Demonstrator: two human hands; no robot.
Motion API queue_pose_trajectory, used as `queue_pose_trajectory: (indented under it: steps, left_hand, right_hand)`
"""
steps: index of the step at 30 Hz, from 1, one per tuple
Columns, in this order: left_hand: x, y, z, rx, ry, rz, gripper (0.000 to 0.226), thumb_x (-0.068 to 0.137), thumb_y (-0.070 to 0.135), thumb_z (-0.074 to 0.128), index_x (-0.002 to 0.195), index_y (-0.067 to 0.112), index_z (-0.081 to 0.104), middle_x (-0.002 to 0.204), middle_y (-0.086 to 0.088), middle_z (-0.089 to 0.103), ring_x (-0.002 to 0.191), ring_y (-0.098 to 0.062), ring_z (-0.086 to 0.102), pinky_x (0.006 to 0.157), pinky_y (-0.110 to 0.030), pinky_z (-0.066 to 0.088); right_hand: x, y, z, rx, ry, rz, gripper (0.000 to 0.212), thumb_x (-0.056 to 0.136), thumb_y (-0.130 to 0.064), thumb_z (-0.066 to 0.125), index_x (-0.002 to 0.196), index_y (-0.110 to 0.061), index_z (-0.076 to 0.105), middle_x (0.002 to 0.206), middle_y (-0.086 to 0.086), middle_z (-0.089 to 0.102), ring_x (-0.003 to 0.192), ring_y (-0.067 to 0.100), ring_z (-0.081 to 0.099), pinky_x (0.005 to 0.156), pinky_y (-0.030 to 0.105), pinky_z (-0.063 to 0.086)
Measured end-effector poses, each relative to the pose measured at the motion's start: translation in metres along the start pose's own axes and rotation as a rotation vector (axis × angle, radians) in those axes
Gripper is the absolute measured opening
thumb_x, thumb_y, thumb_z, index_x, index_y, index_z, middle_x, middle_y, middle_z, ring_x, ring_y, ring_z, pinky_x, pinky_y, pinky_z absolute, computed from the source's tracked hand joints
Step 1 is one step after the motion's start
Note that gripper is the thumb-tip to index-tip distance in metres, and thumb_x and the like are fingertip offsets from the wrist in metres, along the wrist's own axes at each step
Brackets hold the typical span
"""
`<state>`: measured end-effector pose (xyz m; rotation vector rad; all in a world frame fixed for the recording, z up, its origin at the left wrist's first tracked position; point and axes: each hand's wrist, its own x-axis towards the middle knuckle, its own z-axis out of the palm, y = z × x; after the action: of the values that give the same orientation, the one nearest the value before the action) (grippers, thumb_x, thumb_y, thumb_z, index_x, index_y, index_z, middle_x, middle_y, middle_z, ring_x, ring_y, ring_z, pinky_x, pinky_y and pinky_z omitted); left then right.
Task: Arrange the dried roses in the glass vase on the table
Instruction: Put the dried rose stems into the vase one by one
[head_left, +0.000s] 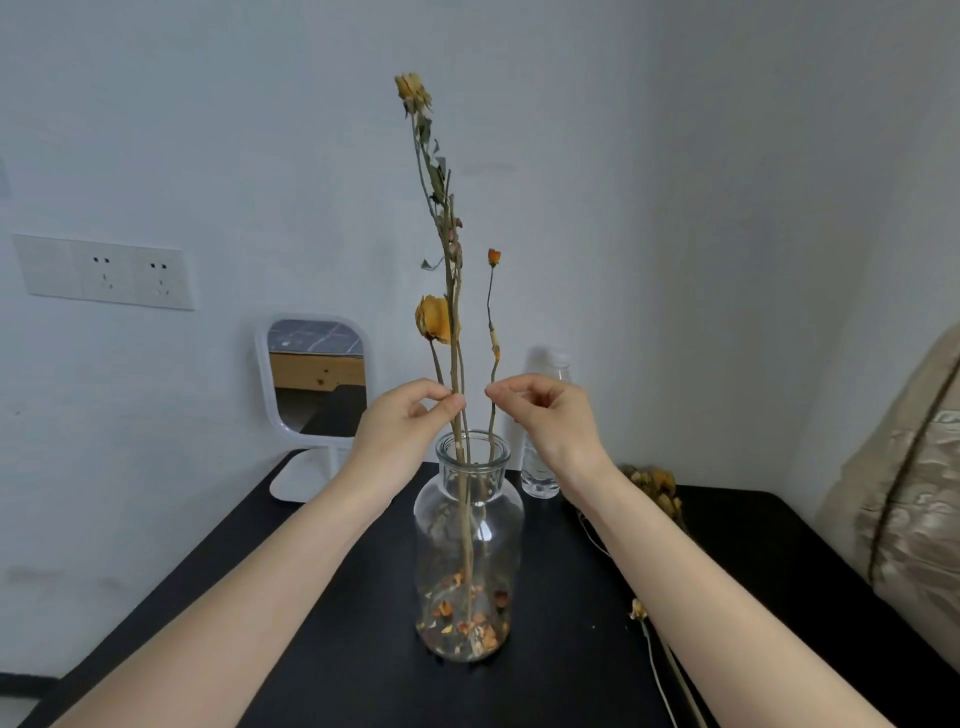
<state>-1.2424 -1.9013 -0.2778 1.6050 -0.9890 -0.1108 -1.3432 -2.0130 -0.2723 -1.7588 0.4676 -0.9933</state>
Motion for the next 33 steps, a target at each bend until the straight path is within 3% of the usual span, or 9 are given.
queue_pose_trajectory:
  steps: [3, 10, 16, 19, 22, 27, 30, 33]
  left_hand:
    - [-0.003, -0.007, 0.004, 0.097, -0.040, -0.033, 0.008, 0.085, 0.031, 0.062, 0.082, 0.026, 0.067, 0.054, 0.016, 0.052, 0.057, -0.004, 0.048, 0.055, -0.020, 0.034]
    - [-0.003, -0.010, 0.005, 0.292, -0.018, 0.010, 0.016, 0.081, 0.033, 0.067, 0.081, 0.020, 0.075, 0.064, 0.018, 0.055, 0.065, -0.001, 0.050, 0.056, -0.016, 0.034]
    - [-0.014, -0.003, 0.003, 0.383, 0.122, 0.091, 0.015, 0.079, 0.036, 0.069, 0.076, 0.021, 0.068, 0.055, 0.015, 0.048, 0.055, -0.004, 0.049, 0.053, -0.016, 0.030]
    - [-0.031, 0.001, 0.006, 0.334, 0.127, 0.117, 0.021, 0.080, 0.038, 0.066, 0.071, 0.020, 0.061, 0.048, 0.008, 0.048, 0.049, -0.006, 0.049, 0.055, -0.017, 0.037]
    - [-0.058, 0.002, 0.023, 0.224, 0.001, 0.111, 0.023, 0.081, 0.041, 0.061, 0.068, 0.023, 0.059, 0.046, 0.004, 0.050, 0.045, -0.004, 0.049, 0.053, -0.020, 0.038]
    - [-0.099, -0.013, 0.082, 0.218, -0.355, 0.002, 0.022, 0.085, 0.040, 0.059, 0.068, 0.026, 0.060, 0.040, 0.013, 0.049, 0.042, -0.001, 0.046, 0.054, -0.023, 0.040]
    - [-0.110, -0.028, 0.118, 0.261, -0.523, -0.089, 0.019, 0.086, 0.040, 0.056, 0.077, 0.025, 0.063, 0.045, 0.010, 0.051, 0.047, -0.003, 0.049, 0.061, -0.028, 0.047]
    - [-0.112, -0.040, 0.150, 0.287, -0.576, -0.172, 0.018, 0.086, 0.038, 0.056, 0.080, 0.022, 0.062, 0.058, 0.008, 0.055, 0.062, -0.013, 0.055, 0.070, -0.032, 0.049]
  right_hand:
    - [-0.005, 0.007, 0.001, -0.029, -0.022, 0.002, 0.006, 0.081, -0.021, 0.072, 0.075, -0.023, 0.072, 0.087, 0.028, 0.064, 0.077, 0.023, 0.057, 0.082, 0.028, 0.051]
    - [-0.014, 0.018, 0.001, -0.130, -0.062, 0.014, 0.007, 0.082, -0.021, 0.070, 0.076, -0.020, 0.072, 0.090, 0.031, 0.065, 0.078, 0.032, 0.059, 0.086, 0.042, 0.051]
    - [-0.017, 0.019, -0.007, -0.104, -0.040, 0.023, 0.009, 0.081, -0.021, 0.072, 0.074, -0.023, 0.068, 0.067, 0.008, 0.053, 0.062, 0.015, 0.047, 0.066, 0.025, 0.045]
    - [-0.023, 0.019, -0.014, -0.074, -0.030, 0.017, 0.008, 0.082, -0.020, 0.070, 0.075, -0.022, 0.066, 0.060, 0.002, 0.044, 0.057, 0.012, 0.040, 0.060, 0.022, 0.039]
    - [-0.034, 0.024, -0.029, -0.068, -0.003, 0.014, 0.005, 0.085, -0.019, 0.067, 0.080, -0.016, 0.066, 0.060, -0.001, 0.044, 0.059, 0.011, 0.042, 0.063, 0.019, 0.039]
    - [-0.061, 0.051, -0.077, -0.249, 0.063, 0.071, 0.009, 0.088, -0.023, 0.063, 0.087, -0.015, 0.067, 0.064, -0.007, 0.057, 0.061, 0.004, 0.052, 0.057, 0.007, 0.042]
    - [-0.081, 0.072, -0.117, -0.409, 0.162, 0.152, 0.011, 0.089, -0.027, 0.061, 0.087, -0.018, 0.068, 0.067, -0.010, 0.059, 0.063, 0.002, 0.054, 0.059, 0.013, 0.039]
    - [-0.098, 0.093, -0.155, -0.537, 0.204, 0.284, 0.011, 0.089, -0.029, 0.061, 0.090, -0.019, 0.067, 0.075, -0.003, 0.064, 0.070, 0.010, 0.059, 0.059, 0.017, 0.041]
